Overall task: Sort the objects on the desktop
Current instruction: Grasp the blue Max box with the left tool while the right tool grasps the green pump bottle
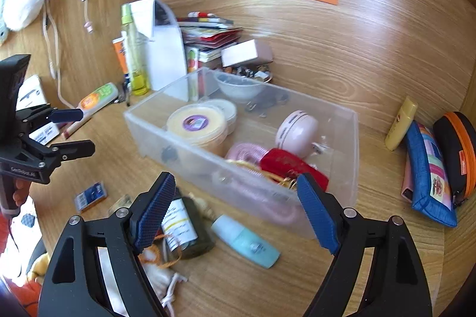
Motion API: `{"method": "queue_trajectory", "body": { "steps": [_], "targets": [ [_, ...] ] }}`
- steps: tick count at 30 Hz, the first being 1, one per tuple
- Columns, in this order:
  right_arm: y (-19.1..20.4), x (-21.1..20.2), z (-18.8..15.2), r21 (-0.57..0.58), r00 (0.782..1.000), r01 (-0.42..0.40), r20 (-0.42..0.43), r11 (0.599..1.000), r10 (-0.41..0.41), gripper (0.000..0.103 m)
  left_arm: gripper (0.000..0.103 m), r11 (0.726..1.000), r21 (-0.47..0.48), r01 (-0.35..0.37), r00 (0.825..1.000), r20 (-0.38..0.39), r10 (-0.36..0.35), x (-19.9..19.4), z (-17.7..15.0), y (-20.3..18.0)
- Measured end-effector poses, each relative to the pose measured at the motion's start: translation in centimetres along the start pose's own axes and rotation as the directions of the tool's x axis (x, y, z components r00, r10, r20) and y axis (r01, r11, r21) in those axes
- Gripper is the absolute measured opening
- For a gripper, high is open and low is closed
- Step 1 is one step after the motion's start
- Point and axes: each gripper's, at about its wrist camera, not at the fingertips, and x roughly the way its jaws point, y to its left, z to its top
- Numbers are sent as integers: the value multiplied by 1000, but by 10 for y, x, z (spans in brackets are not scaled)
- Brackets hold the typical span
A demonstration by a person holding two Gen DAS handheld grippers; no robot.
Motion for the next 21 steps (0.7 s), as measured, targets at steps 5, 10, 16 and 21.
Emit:
{"method": "queue_trajectory", "body": {
  "steps": [5, 10, 16, 21],
  "targets": [
    [15, 2, -9, -63, 999, 19, -39, 998, -21, 80, 93, 1000, 9, 12, 999, -44, -11, 2, -18, -1],
    [28, 13, -18, -127, 995, 21, -95, 992, -34, 76, 93, 999, 40, 22, 997, -72, -19, 2, -34, -8],
    [40, 25, -26, -185, 987, 6, -156, 983, -36, 66, 93, 998, 57, 36, 996, -84, -31, -1, -45, -12],
    [44, 35, -30, -208, 979, -11, -201, 978, -32, 56, 93, 996, 69, 55, 996, -80, -50, -1, -52, -15]
  ]
}}
